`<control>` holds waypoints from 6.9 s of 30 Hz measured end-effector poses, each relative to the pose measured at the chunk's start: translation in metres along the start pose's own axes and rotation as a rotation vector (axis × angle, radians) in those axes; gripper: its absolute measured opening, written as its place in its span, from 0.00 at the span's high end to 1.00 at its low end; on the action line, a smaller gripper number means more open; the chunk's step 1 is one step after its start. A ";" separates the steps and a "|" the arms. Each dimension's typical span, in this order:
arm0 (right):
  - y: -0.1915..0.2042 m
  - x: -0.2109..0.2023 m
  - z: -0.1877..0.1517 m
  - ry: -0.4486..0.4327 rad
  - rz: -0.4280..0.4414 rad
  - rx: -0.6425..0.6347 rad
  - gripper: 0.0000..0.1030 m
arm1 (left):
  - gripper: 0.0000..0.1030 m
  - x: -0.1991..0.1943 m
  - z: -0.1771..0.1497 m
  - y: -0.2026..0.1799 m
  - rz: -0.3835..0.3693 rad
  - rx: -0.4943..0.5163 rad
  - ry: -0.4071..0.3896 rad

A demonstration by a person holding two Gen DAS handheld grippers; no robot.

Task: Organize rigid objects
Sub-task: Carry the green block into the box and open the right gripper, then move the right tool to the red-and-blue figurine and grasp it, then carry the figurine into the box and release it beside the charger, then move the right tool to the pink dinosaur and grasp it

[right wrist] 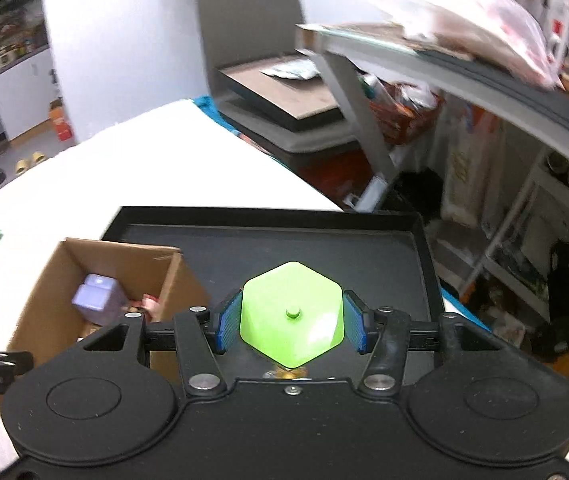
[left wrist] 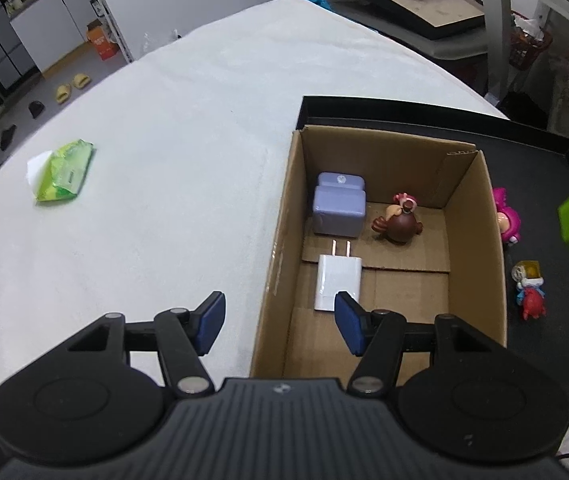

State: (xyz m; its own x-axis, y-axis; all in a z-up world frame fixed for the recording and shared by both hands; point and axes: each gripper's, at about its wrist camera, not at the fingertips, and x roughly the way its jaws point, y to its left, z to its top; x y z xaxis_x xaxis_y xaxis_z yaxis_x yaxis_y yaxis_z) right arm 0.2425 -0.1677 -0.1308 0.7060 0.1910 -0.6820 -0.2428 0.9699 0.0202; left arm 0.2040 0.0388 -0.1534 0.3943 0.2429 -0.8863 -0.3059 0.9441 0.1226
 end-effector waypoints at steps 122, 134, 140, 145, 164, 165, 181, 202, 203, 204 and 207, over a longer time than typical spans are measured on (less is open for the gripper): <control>-0.028 0.058 -0.042 0.227 0.009 0.103 0.69 | 0.49 0.028 0.006 -0.021 0.077 -0.020 0.106; -0.013 0.034 -0.019 0.135 0.020 0.114 0.69 | 0.49 0.026 0.001 -0.006 0.013 -0.029 0.103; -0.003 0.025 -0.007 0.087 0.020 0.129 0.69 | 0.49 0.027 -0.005 0.008 -0.022 -0.038 0.113; 0.012 0.017 0.001 0.057 0.044 0.113 0.69 | 0.49 0.027 -0.006 0.018 -0.055 -0.054 0.100; 0.089 0.028 0.007 0.027 0.053 -0.073 0.69 | 0.79 0.042 -0.014 0.045 -0.197 -0.085 0.075; 0.092 0.029 0.007 0.026 0.050 -0.081 0.69 | 0.82 0.043 -0.014 0.046 -0.204 -0.088 0.075; 0.136 0.059 0.001 0.053 -0.040 -0.232 0.69 | 0.88 0.050 -0.013 0.056 -0.273 -0.104 0.095; 0.137 0.056 0.004 -0.007 -0.120 -0.243 0.52 | 0.87 0.051 -0.007 0.059 -0.265 -0.107 0.107; 0.135 0.055 0.005 -0.012 -0.117 -0.231 0.52 | 0.87 0.051 -0.007 0.058 -0.260 -0.105 0.111; 0.132 0.054 0.006 -0.016 -0.114 -0.218 0.52 | 0.86 0.051 -0.006 0.057 -0.254 -0.103 0.117; 0.121 0.053 0.010 -0.019 -0.104 -0.164 0.52 | 0.86 0.051 -0.005 0.054 -0.240 -0.092 0.118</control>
State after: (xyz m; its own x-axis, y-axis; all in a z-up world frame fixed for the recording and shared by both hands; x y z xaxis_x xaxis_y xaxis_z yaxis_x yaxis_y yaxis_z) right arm 0.2575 -0.0389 -0.1575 0.7453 0.0951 -0.6599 -0.2718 0.9471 -0.1705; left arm 0.2037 0.1012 -0.1943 0.3628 -0.0176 -0.9317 -0.2960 0.9459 -0.1332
